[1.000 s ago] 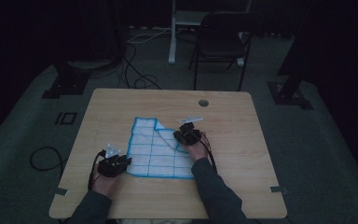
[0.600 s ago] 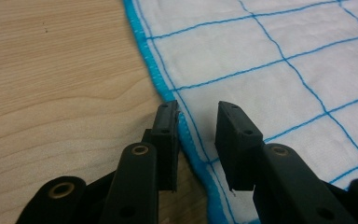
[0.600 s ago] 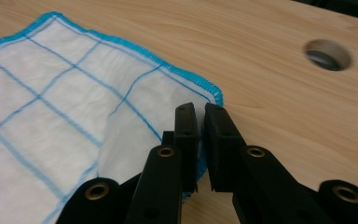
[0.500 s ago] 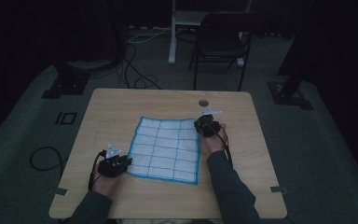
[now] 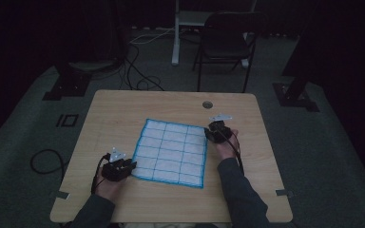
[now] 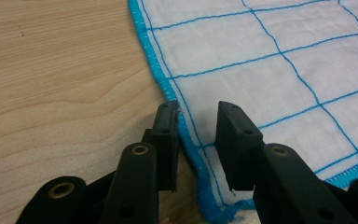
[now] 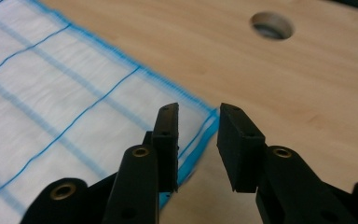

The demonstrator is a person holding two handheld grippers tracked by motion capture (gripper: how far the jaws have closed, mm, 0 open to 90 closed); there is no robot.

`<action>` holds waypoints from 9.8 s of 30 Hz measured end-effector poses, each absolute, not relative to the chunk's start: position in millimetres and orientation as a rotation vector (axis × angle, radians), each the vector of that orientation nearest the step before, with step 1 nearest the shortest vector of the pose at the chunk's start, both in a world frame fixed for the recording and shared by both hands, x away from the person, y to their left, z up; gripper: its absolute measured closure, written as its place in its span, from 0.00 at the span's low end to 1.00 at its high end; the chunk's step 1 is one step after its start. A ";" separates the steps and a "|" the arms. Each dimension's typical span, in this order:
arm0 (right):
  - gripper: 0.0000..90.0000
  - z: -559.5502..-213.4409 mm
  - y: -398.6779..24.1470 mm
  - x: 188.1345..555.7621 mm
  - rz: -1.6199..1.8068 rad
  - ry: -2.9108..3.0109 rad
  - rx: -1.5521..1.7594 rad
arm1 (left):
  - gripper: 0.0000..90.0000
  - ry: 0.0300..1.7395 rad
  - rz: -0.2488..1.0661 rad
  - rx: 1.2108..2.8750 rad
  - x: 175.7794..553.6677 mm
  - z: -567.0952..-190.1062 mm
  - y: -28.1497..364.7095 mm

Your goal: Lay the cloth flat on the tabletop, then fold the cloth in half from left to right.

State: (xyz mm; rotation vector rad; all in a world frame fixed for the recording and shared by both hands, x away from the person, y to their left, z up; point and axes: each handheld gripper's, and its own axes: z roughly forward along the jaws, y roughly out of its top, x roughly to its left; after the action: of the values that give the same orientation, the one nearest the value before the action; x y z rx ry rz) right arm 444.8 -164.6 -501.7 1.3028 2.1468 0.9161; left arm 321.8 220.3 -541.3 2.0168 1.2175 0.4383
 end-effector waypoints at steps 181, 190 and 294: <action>0.75 -544.5 -179.8 344.7 1.069 2.235 1.320 | 0.98 1.181 0.448 1.847 342.0 -485.0 170.6; 0.74 -544.5 -180.2 344.8 1.073 2.239 1.318 | 0.98 1.141 0.440 1.841 343.9 -475.5 160.3; 0.69 -542.3 -211.4 352.0 1.048 2.164 1.398 | 0.98 0.917 0.326 1.971 369.4 -479.2 43.3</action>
State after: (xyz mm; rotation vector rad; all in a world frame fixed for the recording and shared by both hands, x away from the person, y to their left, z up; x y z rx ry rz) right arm 352.0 -211.4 -542.3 1.3975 2.1642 1.0483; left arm 369.4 43.3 -479.2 1.9707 0.9166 0.3256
